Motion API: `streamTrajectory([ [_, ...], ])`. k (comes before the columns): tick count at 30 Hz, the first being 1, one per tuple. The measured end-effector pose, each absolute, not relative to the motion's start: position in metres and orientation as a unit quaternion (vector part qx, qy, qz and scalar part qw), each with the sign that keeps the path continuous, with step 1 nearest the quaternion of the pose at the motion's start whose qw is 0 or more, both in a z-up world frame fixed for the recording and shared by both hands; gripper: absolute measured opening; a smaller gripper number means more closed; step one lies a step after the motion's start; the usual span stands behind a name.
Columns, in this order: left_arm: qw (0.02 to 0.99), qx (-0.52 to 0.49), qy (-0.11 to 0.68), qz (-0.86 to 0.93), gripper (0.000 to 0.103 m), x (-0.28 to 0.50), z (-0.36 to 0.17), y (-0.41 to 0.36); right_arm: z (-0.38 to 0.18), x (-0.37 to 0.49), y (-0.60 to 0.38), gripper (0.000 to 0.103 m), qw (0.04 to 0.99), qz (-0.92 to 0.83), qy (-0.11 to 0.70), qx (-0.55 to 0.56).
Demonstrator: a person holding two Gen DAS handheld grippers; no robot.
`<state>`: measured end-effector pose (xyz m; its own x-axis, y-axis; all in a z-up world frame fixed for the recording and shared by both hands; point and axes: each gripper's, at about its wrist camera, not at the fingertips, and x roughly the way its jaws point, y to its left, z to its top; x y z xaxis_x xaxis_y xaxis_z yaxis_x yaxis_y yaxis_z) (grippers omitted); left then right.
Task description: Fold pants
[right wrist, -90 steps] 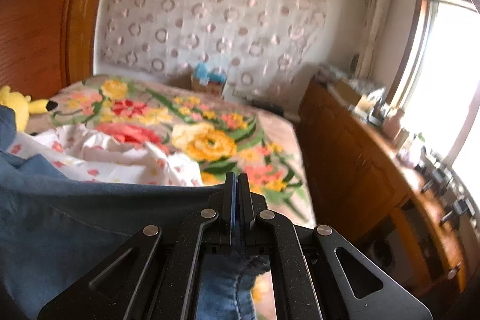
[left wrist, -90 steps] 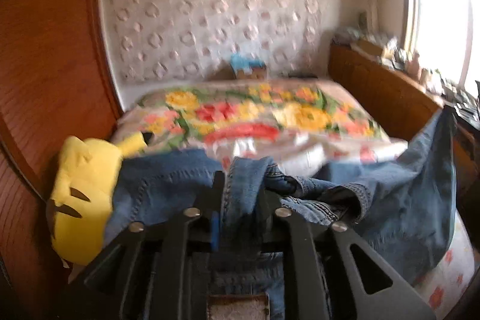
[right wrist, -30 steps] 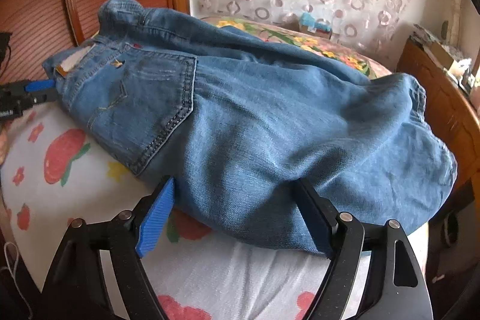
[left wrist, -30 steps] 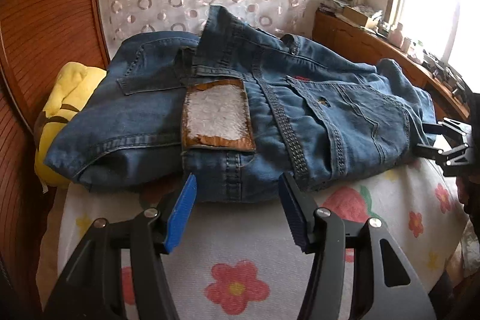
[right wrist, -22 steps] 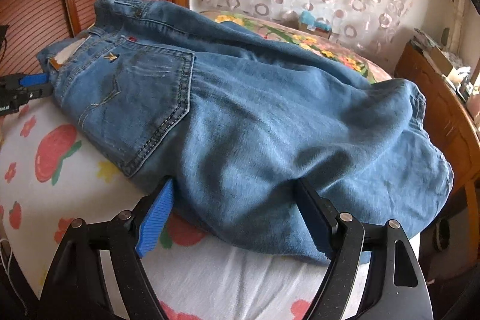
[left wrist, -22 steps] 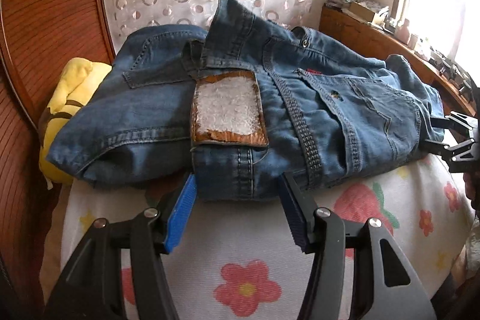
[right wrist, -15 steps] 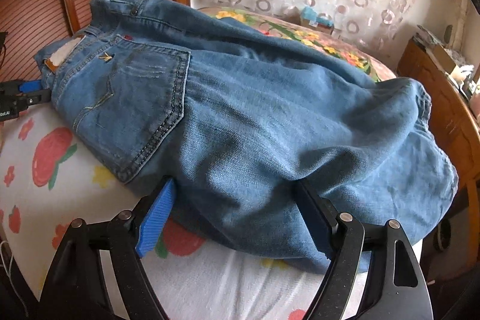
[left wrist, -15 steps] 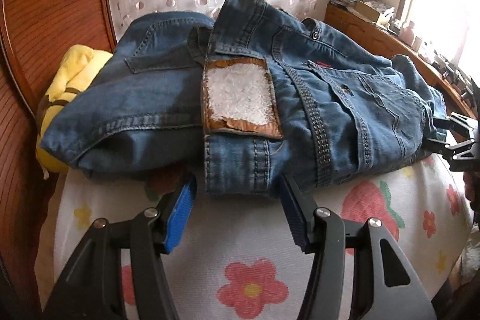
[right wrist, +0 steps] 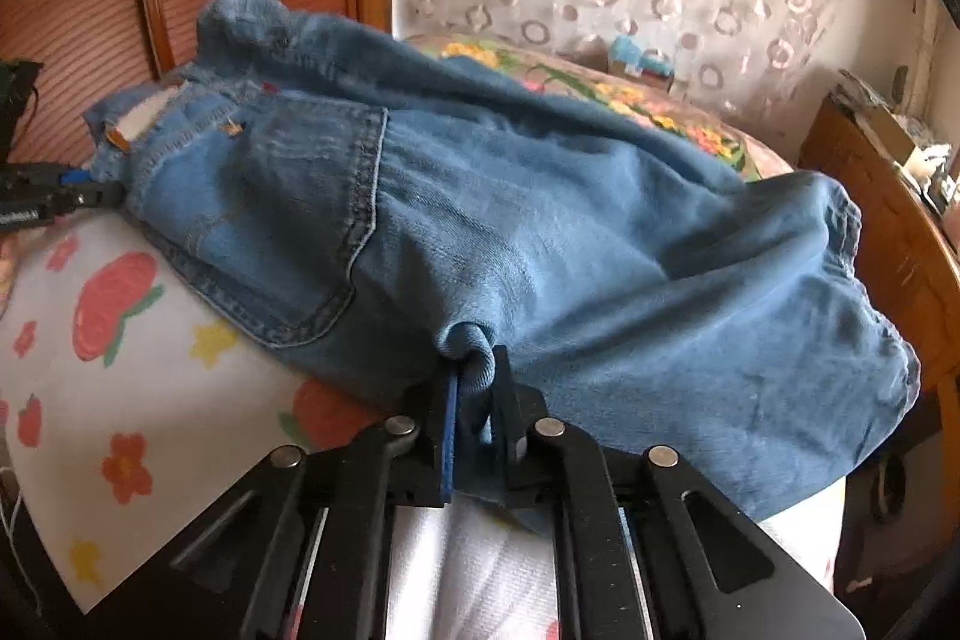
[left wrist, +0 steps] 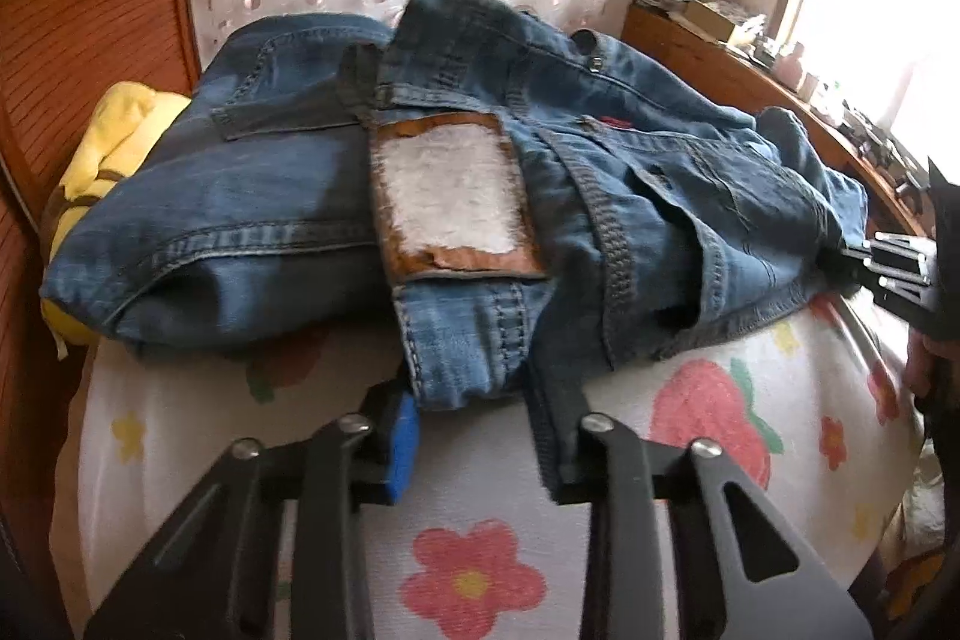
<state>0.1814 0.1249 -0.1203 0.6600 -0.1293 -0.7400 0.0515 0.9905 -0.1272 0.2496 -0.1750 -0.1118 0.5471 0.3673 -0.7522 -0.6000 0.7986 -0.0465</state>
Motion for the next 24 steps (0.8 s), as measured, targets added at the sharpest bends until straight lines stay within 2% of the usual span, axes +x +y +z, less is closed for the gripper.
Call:
streamTrajectory([
  [6,0.926,-0.029,0.372,-0.053,0.011,0.17,-0.091,0.109,-0.076,0.24,-0.176,0.003,0.888,0.274,0.338,-0.147],
  [16,0.954,-0.016,0.295,-0.055,0.008,0.147,-0.012,0.109,-0.005,0.215,-0.182,0.002,0.906,0.271,0.287,-0.152],
  [24,0.961,-0.025,0.27,-0.048,0.008,0.105,0.011,0.122,0.019,0.163,-0.181,0.002,0.899,0.301,0.276,-0.16],
])
